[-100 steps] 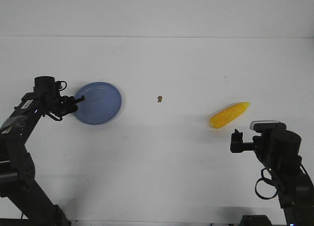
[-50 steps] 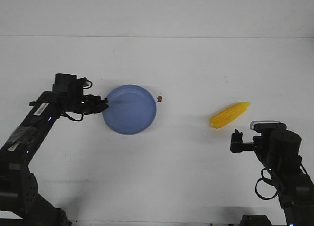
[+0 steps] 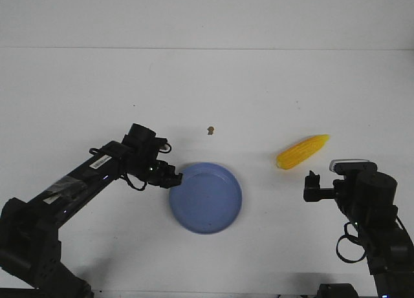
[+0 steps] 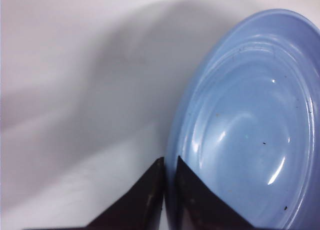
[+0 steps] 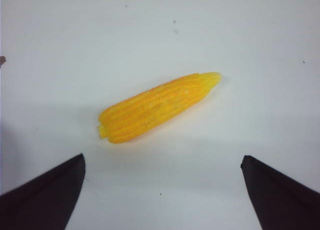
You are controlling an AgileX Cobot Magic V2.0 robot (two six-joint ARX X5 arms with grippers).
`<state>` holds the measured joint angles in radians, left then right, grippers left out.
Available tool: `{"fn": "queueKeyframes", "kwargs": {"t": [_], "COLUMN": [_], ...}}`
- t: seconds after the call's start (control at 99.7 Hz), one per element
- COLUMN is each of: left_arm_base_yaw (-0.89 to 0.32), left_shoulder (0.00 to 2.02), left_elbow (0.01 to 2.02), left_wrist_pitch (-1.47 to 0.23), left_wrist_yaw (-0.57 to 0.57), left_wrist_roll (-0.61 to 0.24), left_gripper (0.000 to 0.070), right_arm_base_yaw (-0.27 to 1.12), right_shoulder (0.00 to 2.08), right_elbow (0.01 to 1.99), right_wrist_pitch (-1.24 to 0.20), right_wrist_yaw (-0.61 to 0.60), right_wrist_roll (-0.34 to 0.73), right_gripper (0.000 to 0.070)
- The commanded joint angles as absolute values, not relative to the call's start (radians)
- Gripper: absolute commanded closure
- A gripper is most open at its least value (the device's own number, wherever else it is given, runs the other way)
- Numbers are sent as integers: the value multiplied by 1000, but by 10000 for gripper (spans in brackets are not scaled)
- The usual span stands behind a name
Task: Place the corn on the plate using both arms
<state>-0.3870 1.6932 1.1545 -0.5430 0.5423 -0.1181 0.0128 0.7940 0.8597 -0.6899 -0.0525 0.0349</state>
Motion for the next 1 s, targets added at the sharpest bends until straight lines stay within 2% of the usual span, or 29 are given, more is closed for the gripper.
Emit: {"fn": "queueKeyframes", "kwargs": {"t": [0.0, 0.261, 0.301, 0.351, 0.391, 0.401, 0.482, 0.532, 0.582, 0.792, 0.883, 0.993], "left_arm_base_yaw": [-402, -420, -420, -420, -420, -420, -420, -419, -416, -359, -322, -286], "left_shoulder": [1715, 1715, 1715, 1715, 1715, 1715, 1712, 1706, 1696, 1562, 1471, 1354], "left_elbow": [1137, 1092, 1092, 1092, 1092, 1092, 1092, 1092, 1093, 1093, 1094, 1095], "left_wrist_pitch": [-518, -491, -491, -489, -486, -485, -476, -470, -463, -396, -403, -450], "left_wrist_yaw": [555, 554, 554, 554, 554, 554, 554, 554, 554, 527, 408, 198], "left_wrist_roll": [-126, -139, -139, -139, -139, -139, -139, -139, -135, -112, -65, 0], "left_gripper": [693, 680, 655, 556, 444, 398, 194, 115, 70, 60, 60, 60], "right_arm_base_yaw": [14, 14, 14, 14, 14, 14, 14, 14, 14, 14, 14, 14], "right_shoulder": [798, 798, 798, 798, 798, 798, 798, 798, 798, 798, 798, 798], "right_elbow": [881, 881, 881, 881, 881, 881, 881, 881, 881, 881, 881, 881], "right_wrist_pitch": [-685, -685, -685, -685, -685, -685, -685, -685, -685, -684, -683, -683], "right_wrist_yaw": [-53, -53, -53, -53, -53, -53, -53, -53, -53, -53, -54, -57], "right_wrist_roll": [49, 49, 49, 49, 49, 49, 49, 49, 49, 52, 54, 90], "right_gripper": [43, 43, 43, 43, 43, 43, 43, 43, 43, 43, 43, 43]}}
